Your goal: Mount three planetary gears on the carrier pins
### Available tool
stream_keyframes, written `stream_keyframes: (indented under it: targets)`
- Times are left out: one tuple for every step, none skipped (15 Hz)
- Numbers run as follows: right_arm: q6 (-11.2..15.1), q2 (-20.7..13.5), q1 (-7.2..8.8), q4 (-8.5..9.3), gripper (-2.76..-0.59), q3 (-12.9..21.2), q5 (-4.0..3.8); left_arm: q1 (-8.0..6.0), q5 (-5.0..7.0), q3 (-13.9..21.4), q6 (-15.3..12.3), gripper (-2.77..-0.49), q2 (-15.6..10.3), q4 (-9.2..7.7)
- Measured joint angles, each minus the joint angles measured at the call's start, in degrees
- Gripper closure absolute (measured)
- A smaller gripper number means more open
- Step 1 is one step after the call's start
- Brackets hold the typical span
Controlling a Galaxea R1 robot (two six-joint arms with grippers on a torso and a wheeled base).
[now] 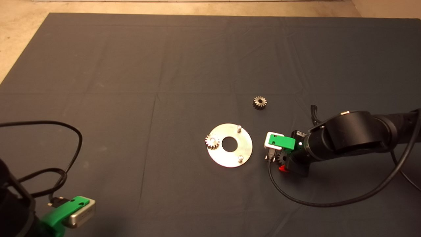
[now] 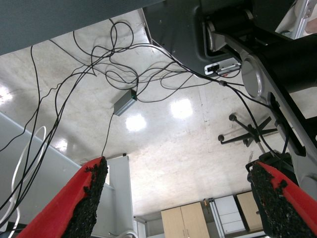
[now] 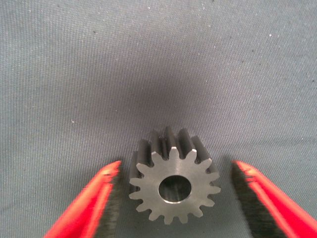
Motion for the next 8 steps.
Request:
stream_keyframes:
  targets:
    - [0.0,0.0,0.0,0.0,-1.5,0.0,0.02,0.0,0.0,-0.02,0.0,-2.04,-0.02,0.0]
    - [0.0,-0.12,0.0,0.0,-1.5,0.0,0.09,0.0,0.0,-0.02,0.01,-2.04,-0.02,0.0]
    - [0.0,-0.34,0.0,0.0,-1.5,0.0,0.07,0.0,0.0,-0.02,0.0,-2.04,-0.02,-0.02]
    - [0.0,-0.63,-0.02,0.0,-1.48,0.0,0.07,0.02,0.0,0.0,0.0,-2.04,0.0,0.0]
    - [0.02,-0.95,-0.07,0.04,-1.42,0.0,0.13,0.0,0.0,0.0,0.0,-2.04,-0.02,0.0]
    - [0.05,-1.11,-0.29,0.04,-1.38,0.0,0.24,0.0,0.02,-0.02,0.0,-2.04,-0.02,0.0]
    - [0.05,-1.11,-0.35,0.04,-1.38,0.0,0.22,0.0,0.0,0.0,0.0,-2.04,-0.02,0.0]
    - [0.17,-1.13,-0.35,0.04,-1.38,0.0,0.24,0.0,0.0,-0.02,0.0,-2.04,-0.02,0.0]
